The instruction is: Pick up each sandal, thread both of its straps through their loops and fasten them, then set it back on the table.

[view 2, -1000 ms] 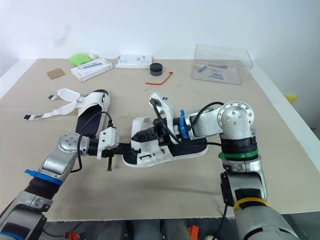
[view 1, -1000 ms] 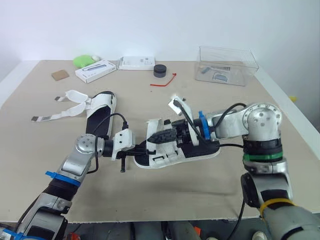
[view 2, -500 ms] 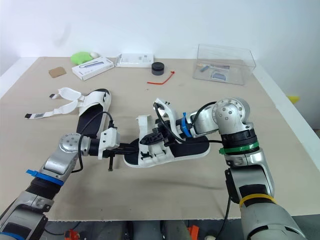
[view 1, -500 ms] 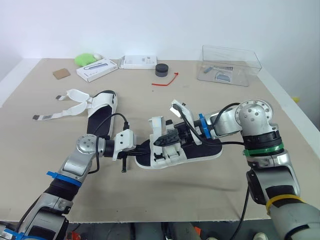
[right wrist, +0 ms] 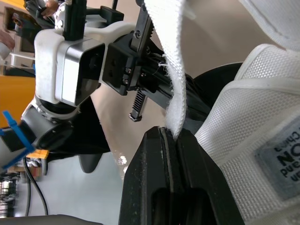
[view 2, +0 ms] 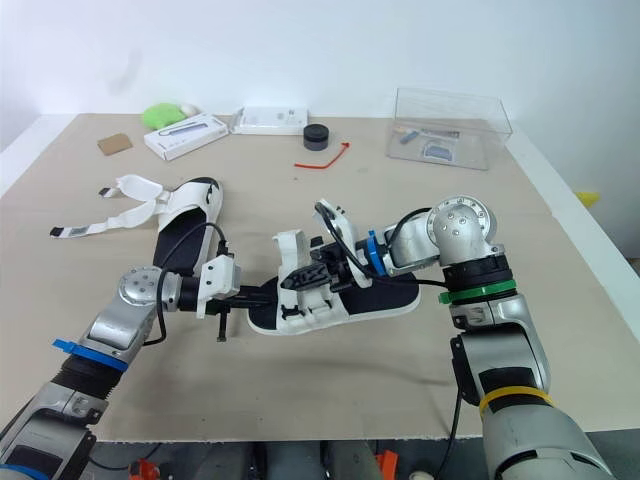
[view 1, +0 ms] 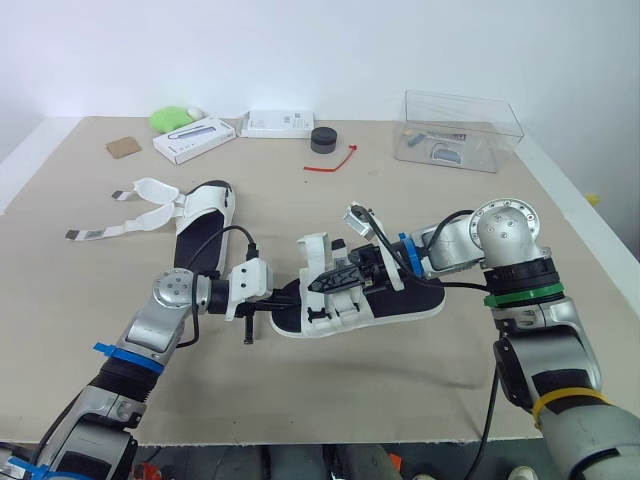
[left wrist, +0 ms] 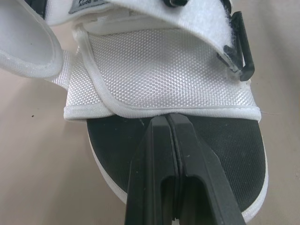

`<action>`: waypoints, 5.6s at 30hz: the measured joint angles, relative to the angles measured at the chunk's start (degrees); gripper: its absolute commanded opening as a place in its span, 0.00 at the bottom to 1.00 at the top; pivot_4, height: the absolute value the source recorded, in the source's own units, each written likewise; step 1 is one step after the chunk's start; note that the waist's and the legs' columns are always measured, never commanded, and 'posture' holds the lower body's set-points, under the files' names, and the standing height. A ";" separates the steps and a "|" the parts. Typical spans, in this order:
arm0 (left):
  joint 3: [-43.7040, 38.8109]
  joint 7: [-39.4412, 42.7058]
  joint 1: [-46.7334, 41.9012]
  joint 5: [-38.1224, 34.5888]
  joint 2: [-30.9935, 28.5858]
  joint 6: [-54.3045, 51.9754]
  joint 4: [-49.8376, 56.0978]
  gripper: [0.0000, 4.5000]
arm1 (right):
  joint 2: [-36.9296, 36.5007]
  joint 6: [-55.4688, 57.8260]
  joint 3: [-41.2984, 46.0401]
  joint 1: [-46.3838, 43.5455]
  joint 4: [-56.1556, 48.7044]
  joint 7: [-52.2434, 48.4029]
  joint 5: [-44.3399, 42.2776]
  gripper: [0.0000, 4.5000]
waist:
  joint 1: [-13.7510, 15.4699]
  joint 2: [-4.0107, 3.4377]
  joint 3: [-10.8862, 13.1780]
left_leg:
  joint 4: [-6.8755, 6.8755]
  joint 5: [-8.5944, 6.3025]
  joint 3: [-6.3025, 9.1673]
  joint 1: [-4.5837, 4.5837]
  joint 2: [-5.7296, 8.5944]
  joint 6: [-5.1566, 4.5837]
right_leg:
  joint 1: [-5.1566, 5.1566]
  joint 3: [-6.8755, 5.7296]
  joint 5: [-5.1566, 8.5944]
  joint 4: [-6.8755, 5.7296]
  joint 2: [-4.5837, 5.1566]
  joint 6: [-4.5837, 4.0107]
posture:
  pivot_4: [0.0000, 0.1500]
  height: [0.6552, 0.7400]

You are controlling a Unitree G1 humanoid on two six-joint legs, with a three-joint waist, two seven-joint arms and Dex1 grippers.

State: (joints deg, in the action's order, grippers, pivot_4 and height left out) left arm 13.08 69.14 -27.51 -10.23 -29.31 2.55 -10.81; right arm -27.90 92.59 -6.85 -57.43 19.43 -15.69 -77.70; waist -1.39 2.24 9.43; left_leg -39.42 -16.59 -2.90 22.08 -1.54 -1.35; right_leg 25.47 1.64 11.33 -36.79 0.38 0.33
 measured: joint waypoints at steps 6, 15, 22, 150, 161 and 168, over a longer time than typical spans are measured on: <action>0.00 -0.03 0.01 0.00 -0.07 -0.01 0.04 0.00 | -0.57 0.00 0.04 -0.80 2.90 4.83 -7.01 0.01 | 0.00 0.00 0.00 | 0.00 0.00 0.00 0.01 -0.01 0.00 | 0.00 0.00 0.00 0.01 -0.01 0.00 | 1.00 1.00; 0.00 -0.03 0.00 0.00 -0.16 -0.03 0.04 0.00 | -0.63 0.00 0.04 1.33 2.70 10.55 -9.92 0.01 | 0.00 0.00 0.00 | 0.00 0.00 0.01 0.02 -0.01 0.00 | 0.00 0.00 0.00 0.01 -0.01 0.01 | 1.00 1.00; -0.01 -0.02 -0.01 0.00 -0.33 -0.07 0.03 0.00 | 0.14 0.01 1.41 0.21 3.21 11.84 -9.51 0.01 | 0.00 -0.01 0.00 | 0.00 0.00 0.01 0.01 -0.02 0.00 | 0.00 0.00 0.00 0.01 -0.03 0.00 | 1.00 1.00; 0.57 -1.10 0.16 0.07 0.08 0.78 0.22 0.00 | -9.10 -10.74 -8.15 6.80 -8.56 26.15 -33.72 0.01 | 0.04 -0.05 -0.03 | 0.00 -0.08 0.07 0.10 -0.02 -0.14 | -0.02 -0.06 0.04 0.10 0.02 0.01 | 1.00 1.00; 0.62 -1.12 0.16 0.08 0.08 0.82 0.21 0.00 | -9.64 -10.97 -8.65 6.77 -7.96 25.20 -34.06 0.01 | 0.05 -0.05 -0.03 | 0.00 -0.08 0.07 0.10 -0.02 -0.14 | -0.02 -0.07 0.04 0.11 0.02 0.02 | 1.00 1.00; 0.63 -1.14 0.16 0.09 0.08 0.86 0.21 0.00 | -9.60 -10.15 -8.65 6.67 -6.90 24.36 -34.07 0.01 | 0.05 -0.05 -0.03 | 0.00 -0.08 0.07 0.11 -0.02 -0.14 | -0.02 -0.07 0.04 0.11 0.03 0.02 | 1.00 1.00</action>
State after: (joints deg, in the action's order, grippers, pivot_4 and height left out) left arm 13.71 68.00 -27.35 -10.14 -29.23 3.41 -10.60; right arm -37.49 82.44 -15.50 -50.76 12.53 8.67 -111.77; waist -1.34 2.20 9.40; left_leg -39.42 -16.67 -2.83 22.19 -1.55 -1.49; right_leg 25.45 1.57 11.37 -36.67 0.41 0.35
